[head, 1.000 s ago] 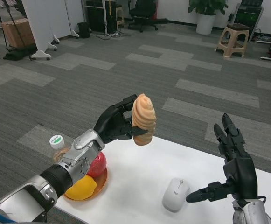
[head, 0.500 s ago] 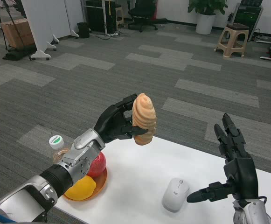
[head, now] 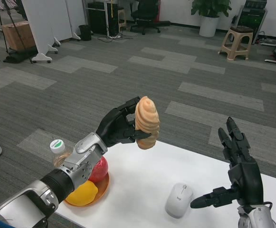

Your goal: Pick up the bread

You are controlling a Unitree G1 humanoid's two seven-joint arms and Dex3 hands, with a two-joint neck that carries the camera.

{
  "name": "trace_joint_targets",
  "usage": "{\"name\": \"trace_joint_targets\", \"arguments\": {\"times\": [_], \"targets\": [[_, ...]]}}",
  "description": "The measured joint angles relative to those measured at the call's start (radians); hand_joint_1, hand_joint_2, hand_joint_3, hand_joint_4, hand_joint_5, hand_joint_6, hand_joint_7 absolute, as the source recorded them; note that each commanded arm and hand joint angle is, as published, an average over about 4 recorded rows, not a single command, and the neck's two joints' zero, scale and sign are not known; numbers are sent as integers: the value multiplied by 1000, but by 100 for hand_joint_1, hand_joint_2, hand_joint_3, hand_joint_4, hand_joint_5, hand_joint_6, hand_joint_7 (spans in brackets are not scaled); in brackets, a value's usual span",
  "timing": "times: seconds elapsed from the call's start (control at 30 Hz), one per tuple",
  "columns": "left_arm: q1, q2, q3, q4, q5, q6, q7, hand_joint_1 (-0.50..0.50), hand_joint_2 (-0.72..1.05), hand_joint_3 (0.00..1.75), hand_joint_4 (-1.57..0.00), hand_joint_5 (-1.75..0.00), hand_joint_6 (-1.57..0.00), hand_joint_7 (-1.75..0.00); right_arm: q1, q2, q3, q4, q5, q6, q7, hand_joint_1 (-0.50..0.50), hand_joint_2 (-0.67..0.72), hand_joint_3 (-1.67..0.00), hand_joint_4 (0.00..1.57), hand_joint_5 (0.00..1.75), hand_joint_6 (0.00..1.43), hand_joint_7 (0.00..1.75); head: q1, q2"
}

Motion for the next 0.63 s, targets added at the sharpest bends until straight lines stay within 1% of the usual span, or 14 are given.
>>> {"name": "trace_joint_targets", "arguments": {"times": [0.07, 0.13, 0.2, 0.27, 0.33, 0.43, 0.5, 0.57, 0.63], "targets": [[0, 0, 0, -2, 0, 0, 0, -12, 105, 15, -120, -175, -76, -168, 0, 0, 0, 0, 0, 0, 0, -33, 9, 0, 0, 17, 0, 0, -3, -2], [0, 0, 0, -3, 0, 0, 0, -12, 105, 13, -120, -175, -76, -168, 0, 0, 0, 0, 0, 0, 0, -33, 9, 0, 0, 19, 0, 0, -6, -4], [0, 0, 0, -3, 0, 0, 0, -12, 105, 9, -120, -175, -76, -168, 0, 0, 0, 0, 0, 0, 0, -33, 9, 0, 0, 15, 0, 0, -7, -5], [1, 0, 0, -3, 0, 0, 0, -12, 105, 9, -120, -175, -76, -168, 0, 0, 0, 0, 0, 0, 0, -33, 9, 0, 0, 15, 0, 0, -7, -3], [1, 0, 0, -3, 0, 0, 0, -12, 105, 9, -120, -175, -76, -168, 0, 0, 0, 0, 0, 0, 0, -33, 9, 0, 0, 19, 0, 0, -10, -1], [1, 0, 0, -3, 0, 0, 1, -12, 105, 9, -120, -175, -76, -168, 0, 0, 0, -1, 0, 0, 0, -33, 9, 0, 0, 17, 0, 0, -12, 0], [1, 0, 0, -4, 0, 0, 1, -12, 105, 13, -120, -175, -76, -168, 0, 0, 0, -4, 0, 0, 0, -33, 9, 0, 0, 17, 0, 0, -12, -1], [1, 0, 0, -4, 0, 0, 1, -12, 105, 13, -120, -175, -76, -168, 0, 0, 0, -7, 0, 0, 0, -33, 9, 0, 0, 19, 0, 0, -12, -1], [2, 0, 0, -5, 0, 0, 1, -12, 105, 9, -120, -175, -76, -168, 0, 0, 0, -7, 0, 0, 0, -33, 9, 0, 0, 16, 0, 0, -12, -2]]}}
